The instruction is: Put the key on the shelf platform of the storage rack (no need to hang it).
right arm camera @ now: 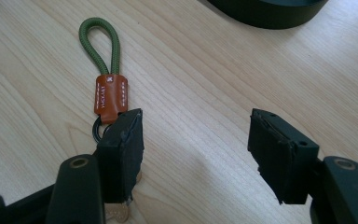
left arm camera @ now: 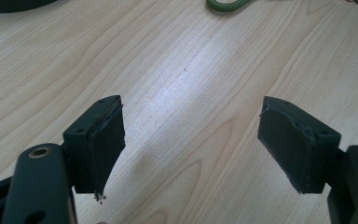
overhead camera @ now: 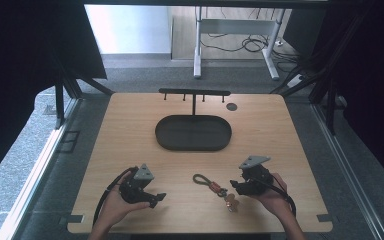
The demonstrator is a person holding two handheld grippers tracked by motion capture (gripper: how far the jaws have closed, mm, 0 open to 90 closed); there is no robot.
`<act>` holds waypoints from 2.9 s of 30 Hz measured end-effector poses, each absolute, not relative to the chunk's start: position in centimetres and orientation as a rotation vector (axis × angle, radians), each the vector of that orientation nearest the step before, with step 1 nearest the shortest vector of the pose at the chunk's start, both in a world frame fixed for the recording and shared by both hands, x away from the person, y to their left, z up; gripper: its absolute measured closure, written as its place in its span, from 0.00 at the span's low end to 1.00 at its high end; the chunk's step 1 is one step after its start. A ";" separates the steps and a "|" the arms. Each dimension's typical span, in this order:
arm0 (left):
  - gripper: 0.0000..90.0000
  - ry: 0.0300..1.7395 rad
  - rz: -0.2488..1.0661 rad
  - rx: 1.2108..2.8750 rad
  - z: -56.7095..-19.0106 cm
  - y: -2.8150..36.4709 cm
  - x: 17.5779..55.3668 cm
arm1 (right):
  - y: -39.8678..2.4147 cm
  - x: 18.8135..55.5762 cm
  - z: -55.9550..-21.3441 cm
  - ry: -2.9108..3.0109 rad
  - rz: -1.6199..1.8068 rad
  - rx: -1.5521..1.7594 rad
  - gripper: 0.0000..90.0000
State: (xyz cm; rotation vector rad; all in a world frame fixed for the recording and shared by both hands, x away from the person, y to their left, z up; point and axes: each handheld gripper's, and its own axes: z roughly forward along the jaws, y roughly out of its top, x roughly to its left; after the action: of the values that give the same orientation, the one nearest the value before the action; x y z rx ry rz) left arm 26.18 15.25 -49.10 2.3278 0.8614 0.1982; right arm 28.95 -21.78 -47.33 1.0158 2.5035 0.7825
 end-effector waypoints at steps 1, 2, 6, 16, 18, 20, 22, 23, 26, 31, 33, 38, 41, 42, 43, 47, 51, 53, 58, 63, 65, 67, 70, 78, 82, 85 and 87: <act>0.26 0.860 0.198 2.329 -49.1 15.2 26.2 | -21.6 29.0 -47.3 2.508 0.780 1.010 0.42; 0.26 0.860 0.198 2.329 -49.1 15.2 26.2 | -21.5 29.1 -47.3 2.511 0.781 1.007 0.42; 0.26 0.858 0.199 2.328 -49.1 15.2 26.1 | -20.8 29.2 -47.4 2.527 0.772 0.989 0.43; 0.26 0.854 0.200 2.330 -49.1 15.2 26.1 | -19.8 29.4 -47.6 2.558 0.759 0.952 0.44; 0.26 0.854 0.199 2.332 -49.1 15.1 26.1 | -19.5 29.4 -47.6 2.570 0.754 0.953 0.45; 0.26 0.854 0.198 2.332 -49.1 15.1 26.1 | -19.4 29.5 -47.6 2.574 0.752 0.953 0.45; 0.26 0.854 0.197 2.333 -49.1 15.1 26.1 | -19.2 29.5 -47.6 2.579 0.752 0.950 0.45; 0.26 0.853 0.197 2.335 -49.1 15.0 26.1 | -19.0 29.5 -47.7 2.585 0.750 0.945 0.45; 0.26 0.850 0.197 2.336 -49.1 15.0 26.1 | -18.8 29.6 -47.7 2.587 0.749 0.939 0.45; 0.26 0.849 0.195 2.339 -49.2 14.9 26.1 | -18.4 29.7 -47.8 2.614 0.749 0.919 0.46; 0.26 0.849 0.194 2.340 -49.2 14.9 26.1 | -18.0 29.8 -47.9 2.623 0.744 0.915 0.46; 0.26 0.847 0.194 2.340 -49.2 14.9 26.1 | -17.5 29.9 -48.0 2.638 0.732 0.905 0.46; 0.26 0.848 0.192 2.341 -49.2 14.9 26.1 | -17.3 30.0 -48.0 2.640 0.730 0.901 0.46; 0.26 0.847 0.192 2.342 -49.3 14.8 26.1 | -17.2 30.0 -48.0 2.644 0.729 0.902 0.46; 0.26 0.848 0.189 2.344 -49.3 14.8 26.1 | -17.1 30.1 -48.1 2.647 0.725 0.899 0.46; 0.26 0.844 0.189 2.347 -49.4 14.7 26.1 | -16.7 30.1 -48.3 2.658 0.714 0.892 0.46; 0.26 0.843 0.189 2.345 -49.3 14.7 26.1 | -16.4 30.0 -48.6 2.669 0.709 0.889 0.46; 0.26 0.842 0.189 2.348 -49.4 14.7 26.1 | -16.2 29.9 -48.8 2.675 0.704 0.882 0.46; 0.26 0.841 0.188 2.350 -49.4 14.6 26.1 | -15.8 29.8 -49.4 2.689 0.688 0.873 0.46; 0.26 0.839 0.186 2.352 -49.4 14.5 26.1 | -15.3 29.8 -49.9 2.711 0.671 0.866 0.47; 0.26 0.837 0.184 2.351 -49.5 14.5 26.1 | -15.0 29.8 -50.3 2.723 0.650 0.873 0.50; 0.26 0.837 0.185 2.353 -49.5 14.5 26.1 | -14.9 29.8 -50.5 2.736 0.639 0.875 0.52; 0.26 0.837 0.184 2.353 -49.5 14.5 26.1 | -14.7 29.9 -50.7 2.761 0.626 0.886 0.55; 0.26 0.837 0.183 2.353 -49.5 14.5 26.1 | -14.7 30.2 -50.9 2.792 0.613 0.929 0.64; 0.26 0.837 0.182 2.356 -49.6 14.4 26.1 | -14.9 30.6 -50.8 2.796 0.610 0.955 0.71; 0.26 0.836 0.184 2.355 -49.6 14.4 26.1 | -15.1 30.7 -50.8 2.795 0.612 0.966 0.73; 0.26 0.835 0.188 2.349 -49.5 14.4 26.1 | -15.1 30.7 -50.8 2.794 0.611 0.965 0.73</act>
State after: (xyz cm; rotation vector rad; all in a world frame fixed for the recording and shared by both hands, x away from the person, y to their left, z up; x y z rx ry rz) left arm 26.10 14.44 -49.51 2.3492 0.8349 0.1879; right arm 30.71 -15.09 -50.80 0.9651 2.7940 0.6114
